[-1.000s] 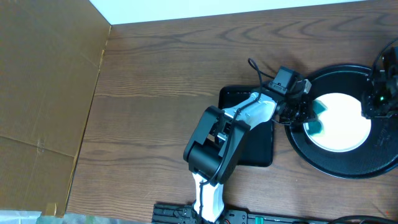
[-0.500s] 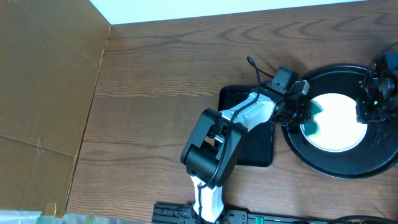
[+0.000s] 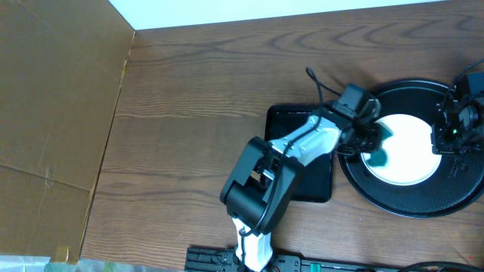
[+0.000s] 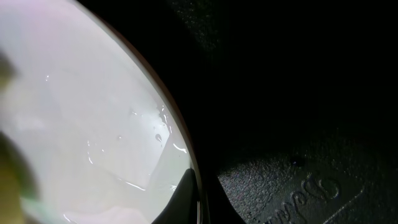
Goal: Clean dirty plates on tray and stack at the side
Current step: 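Scrub the white plate with the sponge in the left gripper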
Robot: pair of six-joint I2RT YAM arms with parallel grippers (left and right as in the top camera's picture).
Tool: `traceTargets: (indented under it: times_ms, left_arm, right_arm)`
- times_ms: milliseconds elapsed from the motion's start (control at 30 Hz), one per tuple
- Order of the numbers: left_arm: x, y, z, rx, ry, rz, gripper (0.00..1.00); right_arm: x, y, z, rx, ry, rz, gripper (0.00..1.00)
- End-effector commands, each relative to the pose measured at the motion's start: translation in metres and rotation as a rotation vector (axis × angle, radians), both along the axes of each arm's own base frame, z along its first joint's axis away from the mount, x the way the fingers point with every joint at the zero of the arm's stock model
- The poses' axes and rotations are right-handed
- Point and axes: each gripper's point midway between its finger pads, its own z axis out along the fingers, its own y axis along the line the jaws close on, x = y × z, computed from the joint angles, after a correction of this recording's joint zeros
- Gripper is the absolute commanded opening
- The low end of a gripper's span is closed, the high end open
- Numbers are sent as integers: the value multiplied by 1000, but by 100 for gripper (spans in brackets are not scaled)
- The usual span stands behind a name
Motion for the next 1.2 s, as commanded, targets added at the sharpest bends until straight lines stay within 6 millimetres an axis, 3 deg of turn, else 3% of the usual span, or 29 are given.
traceTargets:
  times_ms: [0, 167, 333, 533, 667, 833, 1033, 1167]
  left_arm:
    - [-22, -14, -29, 64, 42, 9, 8]
    - [-43, -41, -45, 31, 124, 45, 8]
    - [-56, -69, -29, -137, 197, -37, 8]
    - [-62, -67, -28, -150, 217, -74, 8]
    - [-62, -38, -45, -15, 229, -34, 8]
    - [-47, 34, -64, 300, 186, 117, 7]
    - [-22, 79, -43, 423, 105, 224, 7]
    - [-15, 77, -15, 346, 89, 247, 7]
  right_arm:
    - [-14, -3, -17, -27, 54, -12, 1]
    - [-15, -3, -17, -28, 60, -12, 1]
    - [-15, -3, -17, -28, 61, -12, 1]
    - [-15, -3, -17, -28, 61, -12, 1]
    - [-15, -3, -17, -28, 61, -12, 1]
    - [-15, -4, -17, -29, 61, -12, 1]
    - [-15, -3, -17, -28, 59, -12, 1]
    - [-15, -4, -17, -29, 61, -12, 1]
